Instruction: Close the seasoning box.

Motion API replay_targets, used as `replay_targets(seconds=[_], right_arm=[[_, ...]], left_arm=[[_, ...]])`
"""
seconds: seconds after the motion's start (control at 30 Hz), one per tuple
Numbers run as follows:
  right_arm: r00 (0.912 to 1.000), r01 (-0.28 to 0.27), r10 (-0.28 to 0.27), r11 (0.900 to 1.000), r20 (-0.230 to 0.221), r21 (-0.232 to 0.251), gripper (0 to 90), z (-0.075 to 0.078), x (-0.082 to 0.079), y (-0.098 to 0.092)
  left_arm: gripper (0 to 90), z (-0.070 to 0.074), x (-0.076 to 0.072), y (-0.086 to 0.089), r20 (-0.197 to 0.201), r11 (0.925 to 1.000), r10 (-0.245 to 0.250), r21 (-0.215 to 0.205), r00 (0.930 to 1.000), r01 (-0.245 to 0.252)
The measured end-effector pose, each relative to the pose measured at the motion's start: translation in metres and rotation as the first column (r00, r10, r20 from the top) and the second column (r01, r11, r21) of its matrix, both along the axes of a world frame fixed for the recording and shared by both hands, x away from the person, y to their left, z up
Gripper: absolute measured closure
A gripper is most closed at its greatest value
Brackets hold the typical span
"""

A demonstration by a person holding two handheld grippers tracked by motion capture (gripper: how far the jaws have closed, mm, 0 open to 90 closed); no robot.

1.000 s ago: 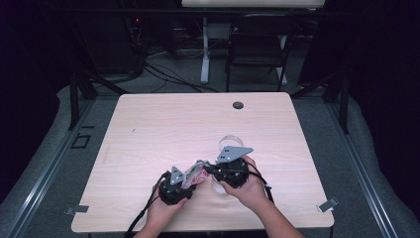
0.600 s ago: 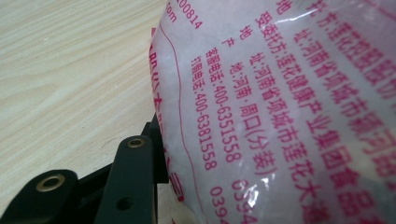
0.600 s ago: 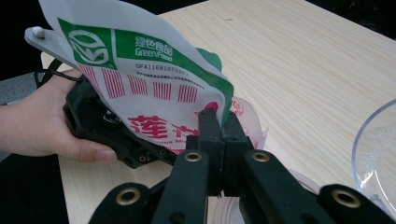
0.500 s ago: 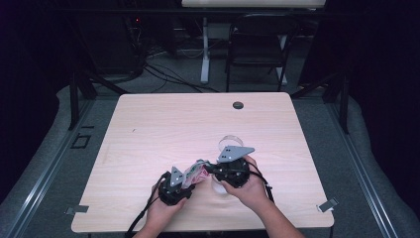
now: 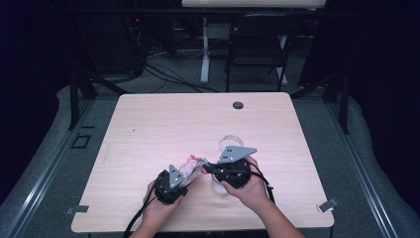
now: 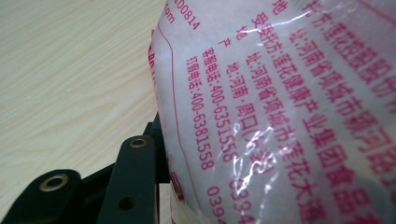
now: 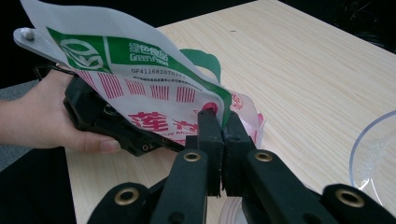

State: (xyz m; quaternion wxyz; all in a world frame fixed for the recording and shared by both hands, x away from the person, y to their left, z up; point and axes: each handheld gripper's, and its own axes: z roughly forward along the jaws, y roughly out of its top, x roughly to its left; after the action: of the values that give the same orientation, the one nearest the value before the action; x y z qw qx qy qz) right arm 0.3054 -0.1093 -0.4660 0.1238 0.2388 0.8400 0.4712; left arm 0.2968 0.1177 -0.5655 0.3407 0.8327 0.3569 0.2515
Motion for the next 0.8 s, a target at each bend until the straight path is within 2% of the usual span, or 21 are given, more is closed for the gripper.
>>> replay_targets(seconds=[0.3, 0.33, 0.43, 0.8], right_arm=[[1.0, -0.006, 0.006, 1.0, 0.003, 0.007, 87.8, 0.0003, -0.001, -0.0007], [1.0, -0.006, 0.006, 1.0, 0.003, 0.007, 87.2, 0.0003, -0.001, -0.0007], [1.0, -0.009, 0.009, 1.0, 0.002, 0.002, 85.0, 0.0002, -0.0009, -0.0006], [0.9998, -0.016, 0.016, 1.0, 0.013, -0.005, 75.5, 0.0008, -0.0011, -0.0006]], left_arm=[[60.6, 0.0063, -0.0008, 0.0037, 0.054, 0.9978, 0.014, 0.064, 0.9984, -0.017], [60.6, 0.0062, -0.001, 0.0037, 0.059, 0.9981, 0.02, 0.057, 0.998, -0.023], [60.7, 0.0074, -0.001, 0.0047, 0.072, 0.9966, 0.023, 0.077, 0.9971, -0.029], [60.7, 0.0098, -0.0006, 0.0071, 0.089, 0.9934, 0.032, 0.107, 0.9955, -0.041]])
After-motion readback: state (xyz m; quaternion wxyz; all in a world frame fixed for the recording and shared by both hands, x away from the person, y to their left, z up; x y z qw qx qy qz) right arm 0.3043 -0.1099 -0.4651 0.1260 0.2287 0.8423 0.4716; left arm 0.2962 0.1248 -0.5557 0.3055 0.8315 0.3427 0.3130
